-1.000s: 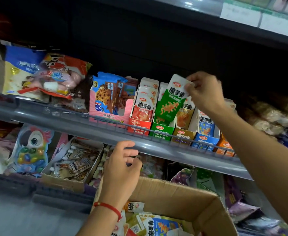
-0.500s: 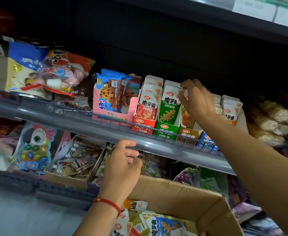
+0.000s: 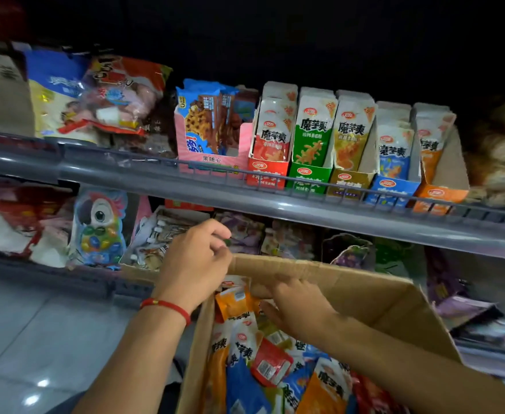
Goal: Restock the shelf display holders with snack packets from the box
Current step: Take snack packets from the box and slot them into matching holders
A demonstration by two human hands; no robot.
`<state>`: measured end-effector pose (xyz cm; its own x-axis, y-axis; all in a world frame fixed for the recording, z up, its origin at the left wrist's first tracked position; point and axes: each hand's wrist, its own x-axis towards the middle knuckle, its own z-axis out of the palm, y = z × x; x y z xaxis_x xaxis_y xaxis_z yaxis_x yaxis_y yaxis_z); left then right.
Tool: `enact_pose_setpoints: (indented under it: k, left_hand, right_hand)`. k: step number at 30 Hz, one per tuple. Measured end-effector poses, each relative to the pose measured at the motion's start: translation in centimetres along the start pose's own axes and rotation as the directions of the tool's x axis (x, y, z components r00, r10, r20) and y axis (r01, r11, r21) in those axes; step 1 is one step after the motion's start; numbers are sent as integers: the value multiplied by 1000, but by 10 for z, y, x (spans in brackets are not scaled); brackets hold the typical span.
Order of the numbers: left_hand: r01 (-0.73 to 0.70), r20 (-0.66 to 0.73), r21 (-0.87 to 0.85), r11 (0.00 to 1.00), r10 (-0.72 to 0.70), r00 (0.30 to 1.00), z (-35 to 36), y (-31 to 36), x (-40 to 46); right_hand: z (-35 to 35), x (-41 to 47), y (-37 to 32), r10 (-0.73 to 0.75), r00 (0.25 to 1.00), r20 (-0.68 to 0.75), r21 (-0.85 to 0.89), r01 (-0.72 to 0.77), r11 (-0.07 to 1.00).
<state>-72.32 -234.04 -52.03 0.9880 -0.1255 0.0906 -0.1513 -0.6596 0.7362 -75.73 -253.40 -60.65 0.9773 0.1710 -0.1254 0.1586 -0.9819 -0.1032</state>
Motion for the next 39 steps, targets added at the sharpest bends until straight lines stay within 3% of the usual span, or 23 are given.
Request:
enact_pose_setpoints:
  k: [4,8,12,17,21,26,33,39]
  left_hand:
    - [-13,-3,5,1000,13,1000,-1,-3,-5]
    - [-30,5,40,999,29,1000,-1,-4,-5]
    - [-24,2,36,999,24,1000,0,-4,-3]
    - [-12,-14,43,999,12,1000,-1,-5,-2]
    - [-1,-19,49,999,2,1000,0,-3,-3]
    - [-2,-12,65,998,3,1000,2,-2,-3]
    - [39,9,104,994,-40,999,2,-7,1]
    - [79,181,275,958,-132,975,6,-14,1]
  right_hand:
    - [35,4,-20,49,983,-178,9,-48,999]
    - [54,14,-26,-74,926,-369,-102,38,994]
    - [74,27,-20,-135,935,-328,-166,84,983]
    - [84,26,-22,-82,913,-401,-20,80,997]
    - [82,29,-18,-229,851,-472,-160,173,972]
    - [87,32,-17,-269,837,-477,-265,154,952]
    - [92,31,-17,-183,858,-480,-191,102,976]
    - [92,33,-26,-143,885,-443,-131,94,987]
